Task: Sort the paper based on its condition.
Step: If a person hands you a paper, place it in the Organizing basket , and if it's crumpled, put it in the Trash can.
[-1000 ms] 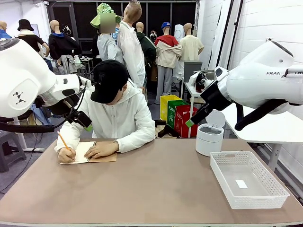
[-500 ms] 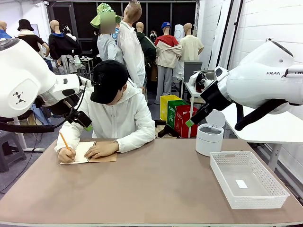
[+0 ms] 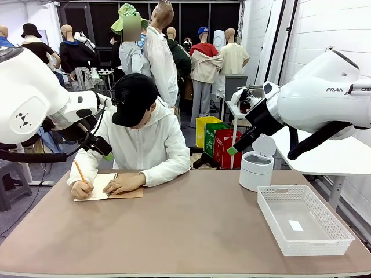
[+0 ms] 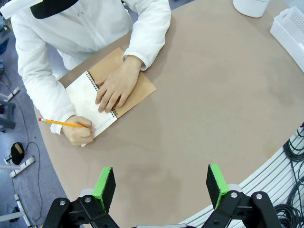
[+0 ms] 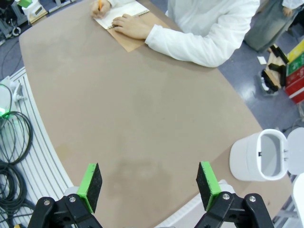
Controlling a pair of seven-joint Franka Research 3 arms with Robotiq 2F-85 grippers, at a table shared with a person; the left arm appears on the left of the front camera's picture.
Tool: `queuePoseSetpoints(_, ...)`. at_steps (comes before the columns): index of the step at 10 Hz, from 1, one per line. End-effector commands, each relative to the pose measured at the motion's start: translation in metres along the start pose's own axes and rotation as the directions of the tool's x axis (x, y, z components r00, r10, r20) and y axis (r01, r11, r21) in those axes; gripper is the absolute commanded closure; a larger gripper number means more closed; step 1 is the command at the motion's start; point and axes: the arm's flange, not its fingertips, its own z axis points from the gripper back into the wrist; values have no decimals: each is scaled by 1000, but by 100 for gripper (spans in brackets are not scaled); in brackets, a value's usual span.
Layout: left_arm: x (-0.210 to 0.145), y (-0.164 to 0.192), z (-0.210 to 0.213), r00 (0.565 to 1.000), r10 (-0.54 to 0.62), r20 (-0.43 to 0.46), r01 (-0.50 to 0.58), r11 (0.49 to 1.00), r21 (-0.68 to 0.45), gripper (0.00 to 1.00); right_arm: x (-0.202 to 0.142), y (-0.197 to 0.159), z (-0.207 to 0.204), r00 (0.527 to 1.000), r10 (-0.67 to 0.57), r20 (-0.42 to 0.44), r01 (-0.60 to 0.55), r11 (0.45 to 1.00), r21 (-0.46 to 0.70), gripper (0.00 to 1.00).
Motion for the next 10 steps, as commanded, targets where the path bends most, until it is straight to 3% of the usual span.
queuePoseSetpoints(1, 0, 0, 0, 1000, -1, -1, 1, 1000, 0, 0, 0, 0, 0, 1000, 4, -5, -4, 1000, 5, 0)
queuePoseSetpoints(10, 0, 0, 0, 1000, -1, -1, 1, 1000, 0, 0, 0, 0, 0, 1000, 4, -5, -4, 1000, 5, 0)
